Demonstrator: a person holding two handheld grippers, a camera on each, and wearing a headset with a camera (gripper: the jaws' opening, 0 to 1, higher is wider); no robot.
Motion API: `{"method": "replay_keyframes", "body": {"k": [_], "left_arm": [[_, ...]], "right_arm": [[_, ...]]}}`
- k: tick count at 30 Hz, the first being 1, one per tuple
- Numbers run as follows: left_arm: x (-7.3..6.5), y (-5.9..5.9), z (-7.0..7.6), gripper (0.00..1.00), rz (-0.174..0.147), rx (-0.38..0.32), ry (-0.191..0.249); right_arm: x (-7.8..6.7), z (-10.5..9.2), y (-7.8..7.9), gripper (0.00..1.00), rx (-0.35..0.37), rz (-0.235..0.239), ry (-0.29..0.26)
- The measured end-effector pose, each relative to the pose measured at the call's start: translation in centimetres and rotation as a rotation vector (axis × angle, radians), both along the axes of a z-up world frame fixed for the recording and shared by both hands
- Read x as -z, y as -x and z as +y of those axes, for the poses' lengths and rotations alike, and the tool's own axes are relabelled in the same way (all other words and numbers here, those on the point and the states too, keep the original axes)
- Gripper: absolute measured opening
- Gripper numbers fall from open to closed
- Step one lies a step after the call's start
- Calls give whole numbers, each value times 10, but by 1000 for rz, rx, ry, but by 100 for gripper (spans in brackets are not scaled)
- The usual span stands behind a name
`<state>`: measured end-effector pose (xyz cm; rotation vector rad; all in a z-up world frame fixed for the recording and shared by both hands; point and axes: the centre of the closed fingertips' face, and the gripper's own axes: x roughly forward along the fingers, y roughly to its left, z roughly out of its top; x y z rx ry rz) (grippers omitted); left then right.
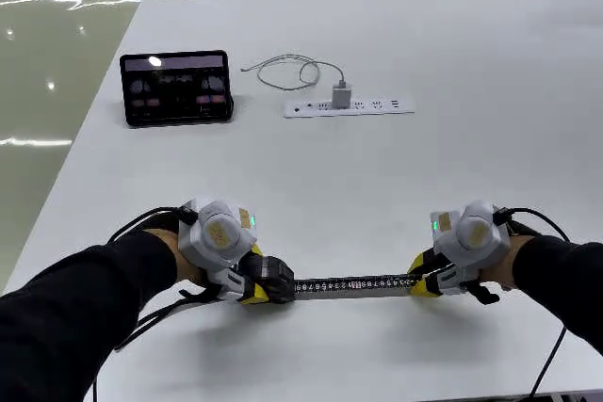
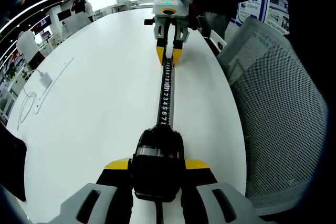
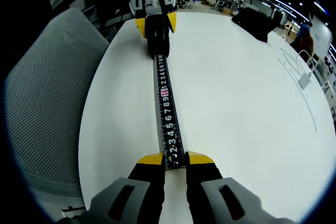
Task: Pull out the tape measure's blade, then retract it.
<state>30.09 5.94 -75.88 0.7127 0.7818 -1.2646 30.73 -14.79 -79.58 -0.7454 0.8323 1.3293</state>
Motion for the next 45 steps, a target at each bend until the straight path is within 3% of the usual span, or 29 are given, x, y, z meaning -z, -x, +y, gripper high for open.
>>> {"method": "replay_keyframes", "body": {"k": [45], "left_arm": [[0,0,-2,31,6,1,12]], "right_arm": [[-2,-38,0,10,19,-8,45]]}}
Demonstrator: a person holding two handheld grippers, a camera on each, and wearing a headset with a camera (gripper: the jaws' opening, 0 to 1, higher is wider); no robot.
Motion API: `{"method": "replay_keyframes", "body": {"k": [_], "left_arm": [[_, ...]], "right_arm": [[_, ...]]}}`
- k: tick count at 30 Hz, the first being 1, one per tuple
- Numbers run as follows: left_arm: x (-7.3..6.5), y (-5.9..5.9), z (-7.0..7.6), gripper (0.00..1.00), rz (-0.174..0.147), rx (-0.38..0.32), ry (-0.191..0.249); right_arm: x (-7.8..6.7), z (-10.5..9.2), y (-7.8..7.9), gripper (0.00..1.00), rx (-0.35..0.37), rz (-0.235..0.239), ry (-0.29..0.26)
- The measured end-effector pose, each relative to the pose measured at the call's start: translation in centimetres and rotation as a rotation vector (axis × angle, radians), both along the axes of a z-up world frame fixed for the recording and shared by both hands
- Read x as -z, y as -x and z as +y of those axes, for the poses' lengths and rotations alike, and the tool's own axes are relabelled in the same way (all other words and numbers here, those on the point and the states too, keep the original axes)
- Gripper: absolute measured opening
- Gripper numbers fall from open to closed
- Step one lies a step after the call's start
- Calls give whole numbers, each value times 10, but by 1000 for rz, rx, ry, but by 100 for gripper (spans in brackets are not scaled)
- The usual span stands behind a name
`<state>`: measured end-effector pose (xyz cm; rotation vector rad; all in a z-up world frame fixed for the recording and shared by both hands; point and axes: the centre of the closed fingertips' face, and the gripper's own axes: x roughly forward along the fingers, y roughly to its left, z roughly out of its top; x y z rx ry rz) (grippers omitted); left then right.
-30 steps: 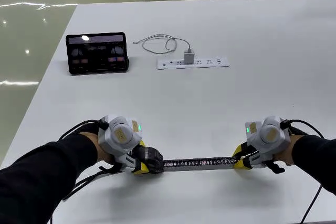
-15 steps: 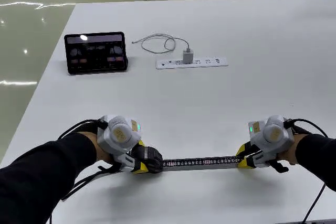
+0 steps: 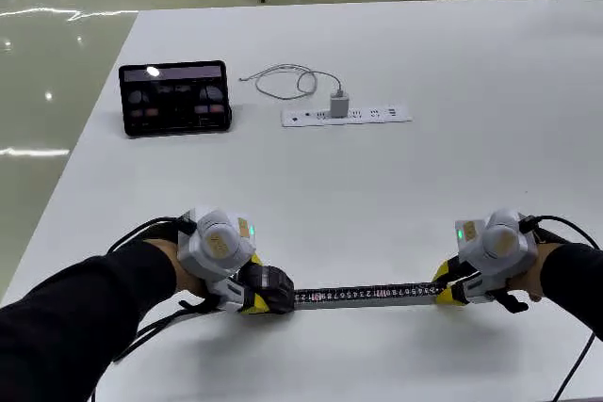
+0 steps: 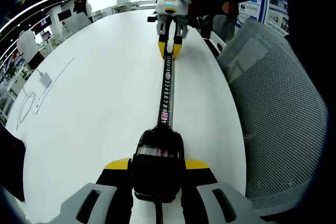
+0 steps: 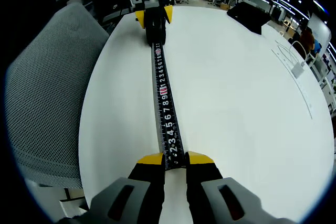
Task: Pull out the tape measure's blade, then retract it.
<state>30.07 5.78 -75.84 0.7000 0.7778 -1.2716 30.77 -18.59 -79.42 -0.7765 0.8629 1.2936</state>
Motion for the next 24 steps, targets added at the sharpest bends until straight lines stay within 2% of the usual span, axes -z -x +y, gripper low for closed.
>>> {"method": "replay_keyframes", "body": {"k": [8,24], "left_arm": [[0,-1,-1,31,4,3,5],[0,-1,-1,31,-12,-7,14]], "right_arm": [[0,-4,-1,10,5,-4,11],[1,-3,0,11,12,13,17]]}}
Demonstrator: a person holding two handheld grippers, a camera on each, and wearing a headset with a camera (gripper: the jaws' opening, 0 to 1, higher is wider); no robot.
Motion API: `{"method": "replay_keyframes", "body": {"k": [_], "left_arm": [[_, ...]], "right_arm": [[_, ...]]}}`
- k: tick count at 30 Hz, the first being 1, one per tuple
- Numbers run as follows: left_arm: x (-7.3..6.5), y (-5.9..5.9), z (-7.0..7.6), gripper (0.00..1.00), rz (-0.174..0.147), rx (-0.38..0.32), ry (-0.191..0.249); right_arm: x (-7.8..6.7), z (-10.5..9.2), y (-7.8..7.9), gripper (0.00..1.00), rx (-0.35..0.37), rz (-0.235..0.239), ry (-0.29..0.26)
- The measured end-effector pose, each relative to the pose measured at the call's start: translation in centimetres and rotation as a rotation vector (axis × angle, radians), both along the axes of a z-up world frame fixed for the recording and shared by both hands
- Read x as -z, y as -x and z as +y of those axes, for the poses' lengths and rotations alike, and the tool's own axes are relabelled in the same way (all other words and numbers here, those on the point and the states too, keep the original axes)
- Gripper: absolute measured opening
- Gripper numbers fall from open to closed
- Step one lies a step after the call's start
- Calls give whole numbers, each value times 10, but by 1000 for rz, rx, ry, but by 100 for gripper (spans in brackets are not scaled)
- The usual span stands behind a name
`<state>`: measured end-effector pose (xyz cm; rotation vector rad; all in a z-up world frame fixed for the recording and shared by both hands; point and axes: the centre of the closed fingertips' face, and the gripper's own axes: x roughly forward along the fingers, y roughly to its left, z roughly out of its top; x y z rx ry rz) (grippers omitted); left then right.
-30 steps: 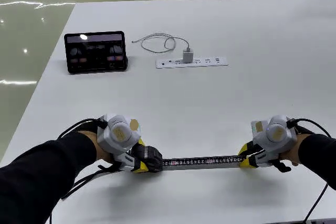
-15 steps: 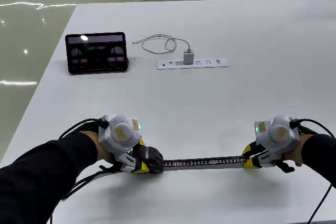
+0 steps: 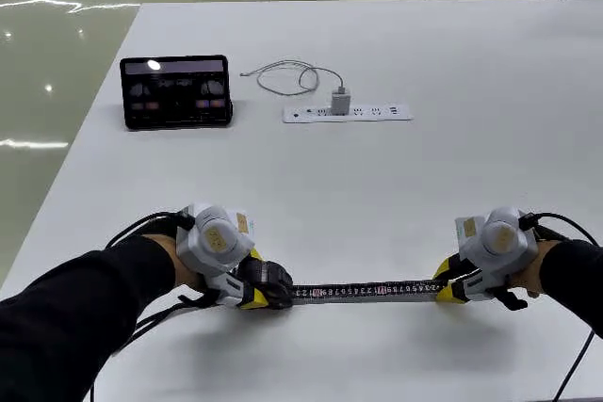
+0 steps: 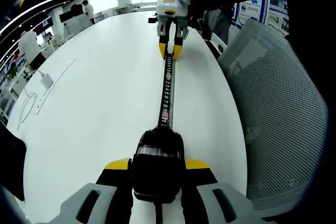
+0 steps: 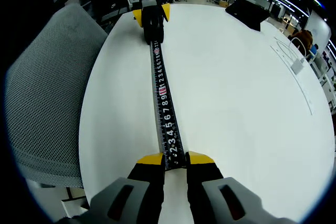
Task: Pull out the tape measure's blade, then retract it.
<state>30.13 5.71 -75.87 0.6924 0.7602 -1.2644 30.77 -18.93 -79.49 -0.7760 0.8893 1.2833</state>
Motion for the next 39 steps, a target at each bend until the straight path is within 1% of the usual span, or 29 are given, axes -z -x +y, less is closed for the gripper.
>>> {"method": "replay_keyframes", "body": {"k": [4,6,9,13,16,17,21,23,25,27,30,32,34,35,36,37,38,39], "left_arm": [[0,0,0,31,-4,-4,10],[0,0,-1,31,-5,-7,12],[0,-1,-1,31,-4,-12,15],[0,-1,-1,31,-4,-12,15],[-1,-2,-2,32,-5,-22,37],[-1,-2,-2,32,-2,-24,38],[0,-1,-2,32,-15,6,14],[0,-1,-2,32,-17,12,8],[0,-1,-2,32,-20,17,-3],[0,0,-3,32,-24,19,-8],[0,-1,-2,32,-41,29,-21],[1,-2,-2,33,-45,31,-28],[1,-2,-1,33,-42,37,-37],[2,-2,0,33,-36,38,-50],[4,-2,5,33,-24,27,-79],[5,-3,8,33,-26,25,-93],[5,-4,8,34,-34,30,-89],[3,-4,9,35,-32,21,-82]], "right_arm": [[0,0,0,11,-9,-3,8],[0,1,0,11,-19,-6,18],[0,1,-1,11,-16,4,32],[0,1,0,11,-33,-1,51],[0,1,0,12,-35,-8,59],[0,1,0,12,-37,-13,63],[1,1,-2,13,-45,-16,82],[1,1,-1,12,-88,-24,99],[1,3,-1,12,-95,-21,115],[0,3,-2,14,-117,-33,127],[0,3,-2,16,-110,-26,127],[-1,3,-1,17,-102,-13,120],[-2,1,-2,19,-96,-17,120],[-4,1,-2,21,-84,-14,115],[-5,1,-2,22,-72,-11,111],[-6,1,-3,24,-61,-9,108],[-7,1,-4,26,-56,-10,102],[-9,0,-3,27,-56,-10,101]]}}
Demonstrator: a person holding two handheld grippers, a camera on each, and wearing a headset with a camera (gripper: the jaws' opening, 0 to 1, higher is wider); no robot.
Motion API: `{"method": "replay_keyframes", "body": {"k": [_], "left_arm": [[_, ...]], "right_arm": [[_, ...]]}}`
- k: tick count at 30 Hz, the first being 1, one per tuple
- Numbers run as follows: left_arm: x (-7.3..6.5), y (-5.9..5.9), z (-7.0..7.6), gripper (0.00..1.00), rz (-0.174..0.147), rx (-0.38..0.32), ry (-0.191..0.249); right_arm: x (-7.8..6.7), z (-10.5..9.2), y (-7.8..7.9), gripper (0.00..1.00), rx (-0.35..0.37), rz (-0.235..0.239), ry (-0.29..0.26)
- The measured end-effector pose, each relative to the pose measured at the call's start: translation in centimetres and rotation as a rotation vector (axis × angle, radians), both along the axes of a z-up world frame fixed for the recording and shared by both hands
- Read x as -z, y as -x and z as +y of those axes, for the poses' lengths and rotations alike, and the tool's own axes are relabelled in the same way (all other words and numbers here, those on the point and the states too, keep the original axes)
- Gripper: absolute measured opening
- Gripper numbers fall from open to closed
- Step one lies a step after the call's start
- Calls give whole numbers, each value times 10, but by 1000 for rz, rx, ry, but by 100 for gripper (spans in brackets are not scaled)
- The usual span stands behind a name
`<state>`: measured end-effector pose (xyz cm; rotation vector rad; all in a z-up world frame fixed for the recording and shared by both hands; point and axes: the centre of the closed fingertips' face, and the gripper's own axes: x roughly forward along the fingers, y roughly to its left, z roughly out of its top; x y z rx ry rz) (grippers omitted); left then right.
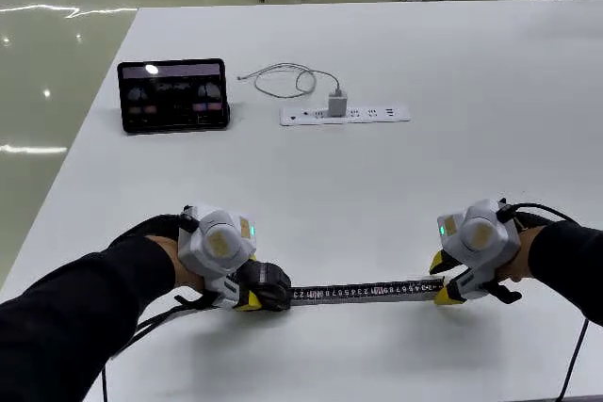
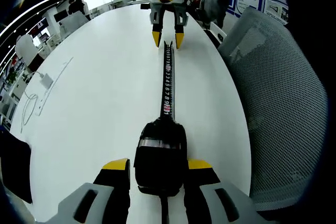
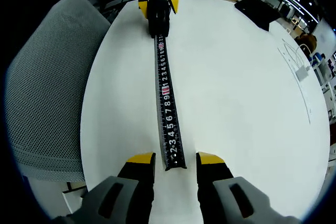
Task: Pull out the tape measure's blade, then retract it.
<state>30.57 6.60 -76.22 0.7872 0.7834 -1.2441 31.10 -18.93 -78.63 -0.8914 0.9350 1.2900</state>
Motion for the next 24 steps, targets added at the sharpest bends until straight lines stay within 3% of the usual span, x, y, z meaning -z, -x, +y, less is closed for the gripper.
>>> {"method": "replay_keyframes", "body": {"k": [5,12,16,20,24], "left_arm": [[-12,-2,2,47,14,-35,51],[-17,-7,14,62,6,-101,49],[-21,-7,21,78,8,-135,57],[-20,-2,27,87,23,-145,55],[-24,-7,34,99,-7,-213,90]], "right_arm": [[-5,-3,0,36,12,-5,11],[-11,-2,2,41,-4,-22,2],[-15,-2,2,44,8,-25,-4],[-18,-3,4,48,32,-19,-13],[-19,-7,4,53,70,-25,-27]]}}
